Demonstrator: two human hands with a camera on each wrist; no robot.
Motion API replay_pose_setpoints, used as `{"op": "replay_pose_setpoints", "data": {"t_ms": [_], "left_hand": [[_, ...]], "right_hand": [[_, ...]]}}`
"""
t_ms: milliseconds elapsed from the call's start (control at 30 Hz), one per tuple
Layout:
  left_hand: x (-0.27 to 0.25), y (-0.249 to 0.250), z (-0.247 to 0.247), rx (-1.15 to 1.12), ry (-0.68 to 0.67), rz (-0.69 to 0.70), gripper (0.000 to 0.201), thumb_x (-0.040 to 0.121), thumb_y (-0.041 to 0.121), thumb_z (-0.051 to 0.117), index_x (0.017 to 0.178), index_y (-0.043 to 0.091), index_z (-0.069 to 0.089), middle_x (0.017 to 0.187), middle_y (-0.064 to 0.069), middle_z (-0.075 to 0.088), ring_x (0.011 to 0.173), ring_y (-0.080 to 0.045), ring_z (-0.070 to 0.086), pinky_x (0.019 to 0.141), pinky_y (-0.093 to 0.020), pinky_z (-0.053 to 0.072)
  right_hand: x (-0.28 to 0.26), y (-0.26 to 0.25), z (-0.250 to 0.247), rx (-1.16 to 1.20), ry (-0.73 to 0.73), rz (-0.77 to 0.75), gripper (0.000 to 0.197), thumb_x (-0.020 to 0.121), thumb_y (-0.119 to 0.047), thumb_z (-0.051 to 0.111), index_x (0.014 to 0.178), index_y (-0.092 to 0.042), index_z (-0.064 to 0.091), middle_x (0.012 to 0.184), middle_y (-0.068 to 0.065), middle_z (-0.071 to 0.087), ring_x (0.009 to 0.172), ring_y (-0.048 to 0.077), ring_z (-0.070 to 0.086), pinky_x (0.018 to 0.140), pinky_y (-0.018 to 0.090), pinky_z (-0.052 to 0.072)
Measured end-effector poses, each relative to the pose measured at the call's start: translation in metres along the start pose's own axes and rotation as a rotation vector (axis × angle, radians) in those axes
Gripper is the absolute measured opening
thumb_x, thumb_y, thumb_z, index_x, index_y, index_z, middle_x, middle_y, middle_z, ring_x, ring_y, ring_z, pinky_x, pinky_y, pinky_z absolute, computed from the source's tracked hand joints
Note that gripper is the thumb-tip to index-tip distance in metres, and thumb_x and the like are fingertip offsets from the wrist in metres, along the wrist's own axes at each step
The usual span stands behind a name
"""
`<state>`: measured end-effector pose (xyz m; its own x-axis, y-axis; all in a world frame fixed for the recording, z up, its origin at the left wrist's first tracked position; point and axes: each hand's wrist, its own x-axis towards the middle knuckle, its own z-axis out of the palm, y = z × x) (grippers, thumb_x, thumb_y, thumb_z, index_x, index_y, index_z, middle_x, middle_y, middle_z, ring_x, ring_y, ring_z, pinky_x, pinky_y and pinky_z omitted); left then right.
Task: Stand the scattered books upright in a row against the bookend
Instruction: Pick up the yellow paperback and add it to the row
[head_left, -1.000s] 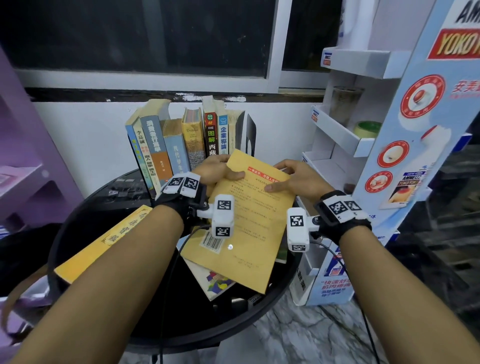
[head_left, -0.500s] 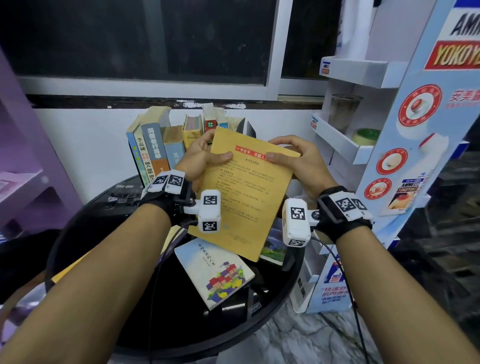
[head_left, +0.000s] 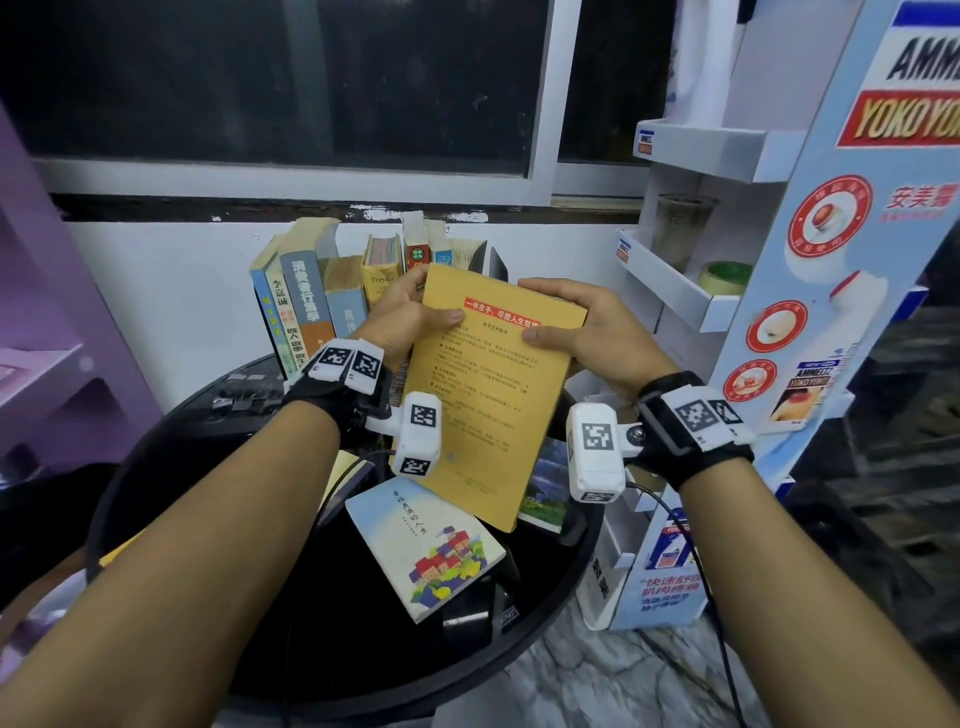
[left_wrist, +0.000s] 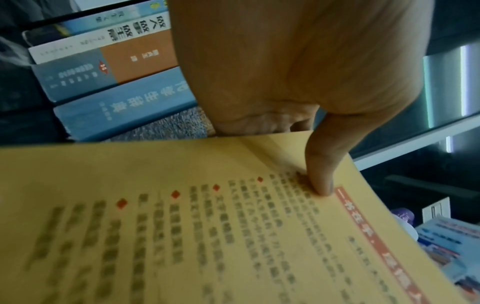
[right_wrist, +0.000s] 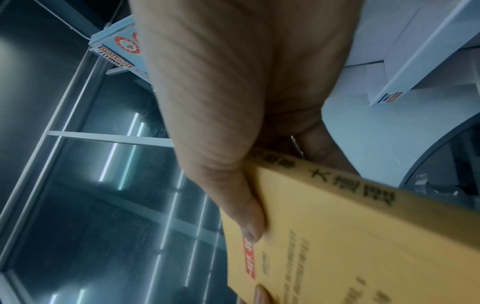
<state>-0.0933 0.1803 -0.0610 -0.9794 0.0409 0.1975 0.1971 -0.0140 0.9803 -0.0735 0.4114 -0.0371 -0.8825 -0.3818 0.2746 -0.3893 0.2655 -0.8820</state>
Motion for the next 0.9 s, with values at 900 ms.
{"op": "replay_pose_setpoints", "data": {"t_ms": [900], "left_hand": [[0.061,0.029,0.014,1.038,0.455,0.258,0.056,0.078,0.050,0.067,0.125,0.023,0.059,0.130,-0.004,0.057,0.119,-0.023,0.052,0.096,-0.039,0.042]], "right_hand": [[0.027,-0.040,-0.019,-0.424,0.304,-0.022,0.053,0.083,-0.018,0.074,0.133,-0.019,0.057,0.110,-0.005,0.061,0.101,0.013,0.060,0.089,0.041,0.056]]}}
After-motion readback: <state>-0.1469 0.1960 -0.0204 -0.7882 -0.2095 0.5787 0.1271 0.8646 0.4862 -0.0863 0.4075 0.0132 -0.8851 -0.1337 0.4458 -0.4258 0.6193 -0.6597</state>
